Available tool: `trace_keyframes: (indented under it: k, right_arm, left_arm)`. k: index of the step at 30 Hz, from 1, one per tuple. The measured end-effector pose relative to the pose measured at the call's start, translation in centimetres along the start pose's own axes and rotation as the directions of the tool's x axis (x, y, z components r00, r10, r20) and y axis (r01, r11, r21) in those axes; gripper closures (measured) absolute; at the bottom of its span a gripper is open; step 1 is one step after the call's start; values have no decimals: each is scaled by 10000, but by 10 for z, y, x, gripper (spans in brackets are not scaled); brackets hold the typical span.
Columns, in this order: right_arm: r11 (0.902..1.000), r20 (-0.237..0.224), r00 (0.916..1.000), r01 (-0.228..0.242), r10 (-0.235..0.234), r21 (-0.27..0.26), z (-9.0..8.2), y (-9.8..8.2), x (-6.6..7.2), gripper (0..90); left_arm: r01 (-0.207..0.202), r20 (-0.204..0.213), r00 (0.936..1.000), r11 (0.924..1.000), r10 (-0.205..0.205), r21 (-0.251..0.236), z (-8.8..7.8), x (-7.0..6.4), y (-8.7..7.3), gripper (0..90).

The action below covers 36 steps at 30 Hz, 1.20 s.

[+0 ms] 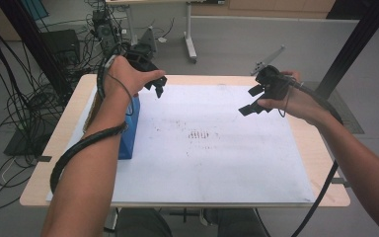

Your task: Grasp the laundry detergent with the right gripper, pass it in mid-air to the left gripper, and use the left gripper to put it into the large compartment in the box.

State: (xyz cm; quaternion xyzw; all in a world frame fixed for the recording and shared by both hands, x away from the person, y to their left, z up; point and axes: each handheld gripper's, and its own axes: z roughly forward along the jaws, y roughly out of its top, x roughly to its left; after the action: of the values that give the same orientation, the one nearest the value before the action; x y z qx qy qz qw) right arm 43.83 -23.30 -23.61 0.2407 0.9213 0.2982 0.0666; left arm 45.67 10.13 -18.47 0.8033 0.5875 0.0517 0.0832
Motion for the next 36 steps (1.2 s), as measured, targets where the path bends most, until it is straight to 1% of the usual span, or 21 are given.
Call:
trace_keyframes:
  k: [2,7,11,16,20,23,26,29,36]
  right_arm:
    - [9999,61,10000,-47,47,92,-1,0,-3,100]
    - [9996,156,9998,-152,149,238,-2,-1,-11,100]
    - [9992,259,9995,-211,202,344,-4,-2,-16,100]
    - [9988,383,9992,-155,138,461,-8,1,-19,100]
    - [9983,471,9988,-123,97,569,-11,5,-22,100]
    - [9981,528,9986,-87,55,616,-12,9,-24,100]
    - [9979,558,9984,-23,-13,643,-13,12,-25,100]
    - [9975,605,9982,5,-48,707,-14,13,-27,100]
    - [9974,655,9979,-40,-7,720,-14,16,-30,100]
  left_arm:
    - [-153,26,9999,9999,153,13,3,-9,6,147]
    - [-401,197,9990,9992,402,-32,12,-27,14,146]
    - [-548,319,9980,9985,545,78,25,-36,17,146]
    - [-563,395,9977,9980,552,272,43,-39,19,146]
    - [-581,540,9970,9972,555,461,57,-42,18,146]
    - [-637,588,9964,9966,606,523,65,-44,19,146]
    - [-676,627,9960,9958,637,623,70,-46,19,146]
    - [-712,645,9956,9958,674,578,72,-48,20,146]
    - [-767,760,9945,9948,715,675,77,-50,20,145]
